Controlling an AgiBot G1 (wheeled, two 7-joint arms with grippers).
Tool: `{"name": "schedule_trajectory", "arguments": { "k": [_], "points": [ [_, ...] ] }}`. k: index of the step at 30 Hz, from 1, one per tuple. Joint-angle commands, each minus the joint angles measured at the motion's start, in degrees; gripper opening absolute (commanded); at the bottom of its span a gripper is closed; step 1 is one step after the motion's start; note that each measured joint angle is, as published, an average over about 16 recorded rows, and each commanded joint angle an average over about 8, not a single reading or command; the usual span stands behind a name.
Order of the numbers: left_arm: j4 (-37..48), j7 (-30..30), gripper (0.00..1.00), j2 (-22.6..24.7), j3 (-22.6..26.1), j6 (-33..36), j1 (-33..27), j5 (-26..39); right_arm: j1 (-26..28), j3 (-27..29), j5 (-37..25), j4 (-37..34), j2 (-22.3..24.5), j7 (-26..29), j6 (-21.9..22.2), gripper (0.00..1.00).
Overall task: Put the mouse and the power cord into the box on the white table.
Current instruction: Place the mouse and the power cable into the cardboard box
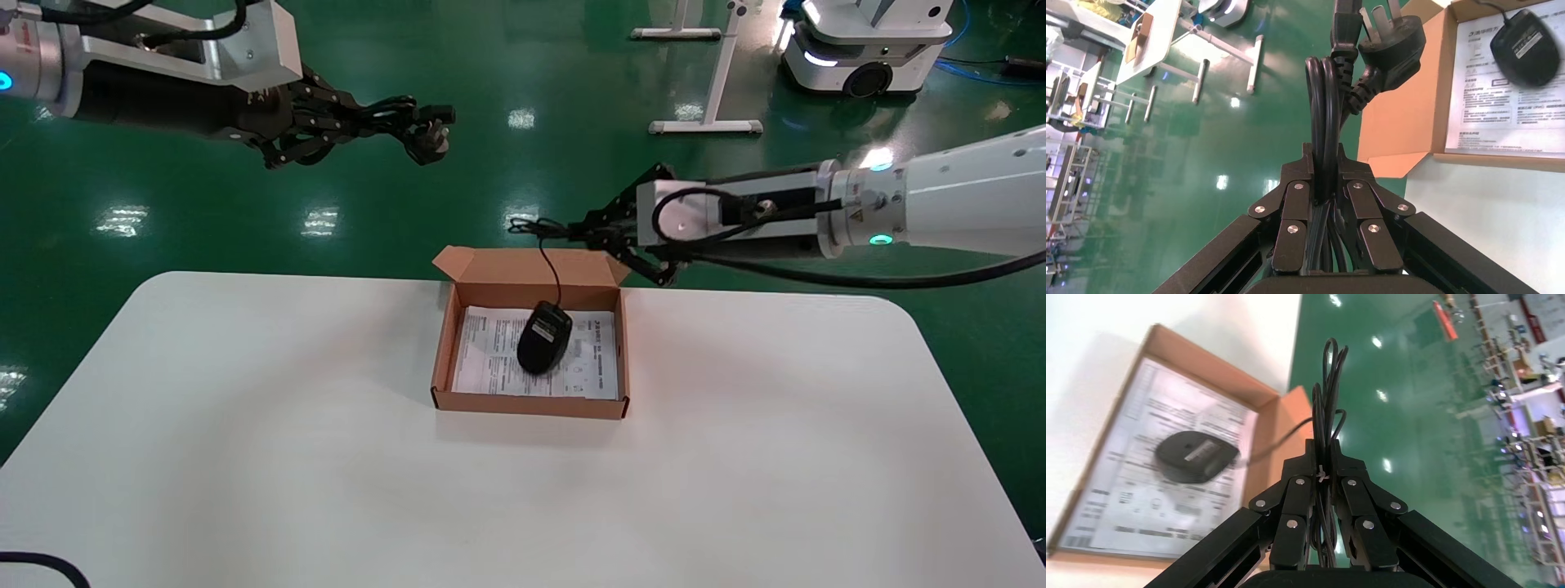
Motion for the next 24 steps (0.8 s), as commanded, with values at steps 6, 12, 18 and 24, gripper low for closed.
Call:
{"name": "schedule_trajectory", "arguments": {
  "k": [6,12,18,24],
  "points": [
    [2.78,2.16,0.0,1.12,0.45,0.64,-0.45,0.62,-1.82,-1.31,-1.7,-1.25,-3.03,-2.36,0.2,0.0],
    [4.26,3.22,0.0,1.41,1.86,2.48,-1.27,2.62,-3.54,-3.0,-4.03,-2.28,-6.55,-4.29,2.01,0.31],
    [5.42,3.64,0.0,1.38,2.6,3.59,-1.88,3.67,-3.82,-4.06,-5.41,-2.96,-8.24,-4.8,3.43,0.99],
    [6.12,3.87,0.0,2.81,3.36,4.19,-1.09,4.72,-3.76,-4.19,-5.37,-3.13,-8.32,-4.85,3.49,1.0]
  ]
}}
